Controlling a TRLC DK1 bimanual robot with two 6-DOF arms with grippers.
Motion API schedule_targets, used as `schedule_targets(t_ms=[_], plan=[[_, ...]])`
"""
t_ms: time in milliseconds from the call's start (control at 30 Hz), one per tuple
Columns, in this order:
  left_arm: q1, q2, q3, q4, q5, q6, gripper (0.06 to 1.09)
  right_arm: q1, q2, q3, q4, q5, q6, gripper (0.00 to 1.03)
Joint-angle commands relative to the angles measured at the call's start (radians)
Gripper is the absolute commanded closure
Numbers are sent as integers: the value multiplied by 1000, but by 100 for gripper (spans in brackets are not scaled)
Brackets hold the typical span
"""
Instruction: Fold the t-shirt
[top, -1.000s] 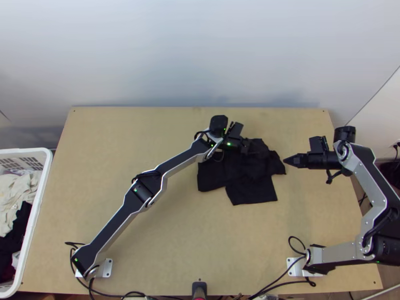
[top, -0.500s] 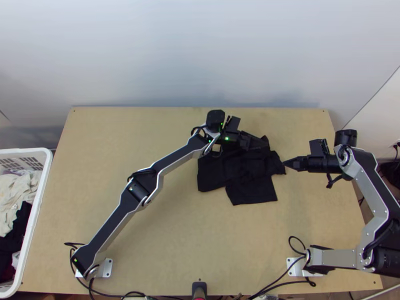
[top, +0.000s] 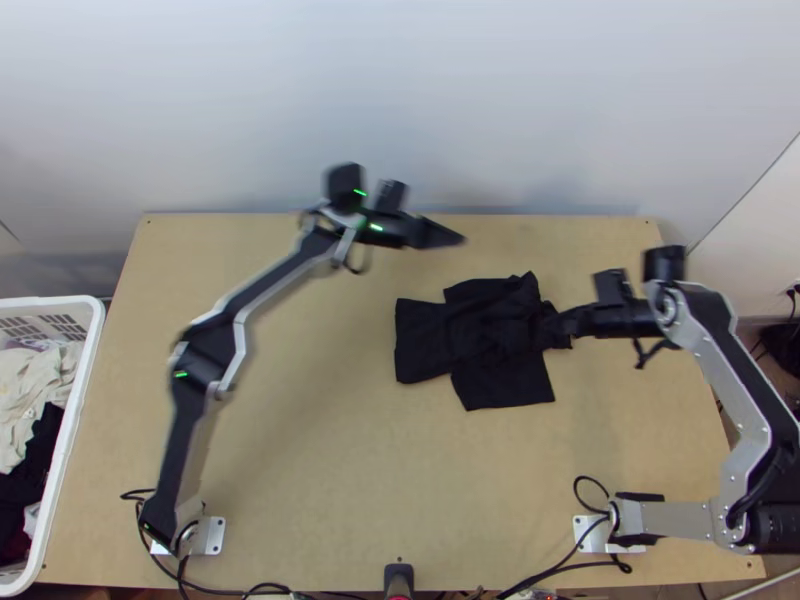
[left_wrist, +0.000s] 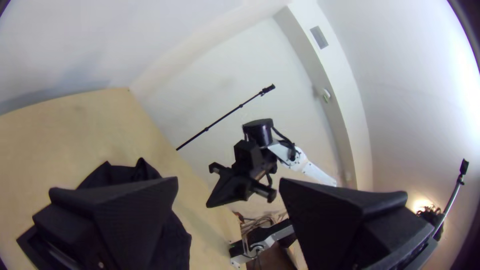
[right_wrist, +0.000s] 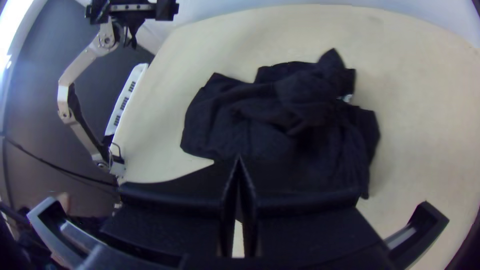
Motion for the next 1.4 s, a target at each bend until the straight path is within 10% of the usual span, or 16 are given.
schedule_targets(t_ms=[0, 633, 767, 867, 1367], plan=[[138, -252, -344, -5, 111, -11, 10, 247, 91, 75, -8, -4, 20, 100], [192, -260, -694, -12, 78, 121, 11, 374, 286, 241, -14, -4, 45, 100], [209, -270, -660, -257, -77, 354, 11, 383, 270, 228, -13, -4, 43, 100], [171, -260, -514, -852, -406, 928, 11, 383, 275, 222, -11, -2, 40, 100], [220, -316, -523, -944, -611, 970, 11, 376, 542, 321, 98, 119, 89, 100]])
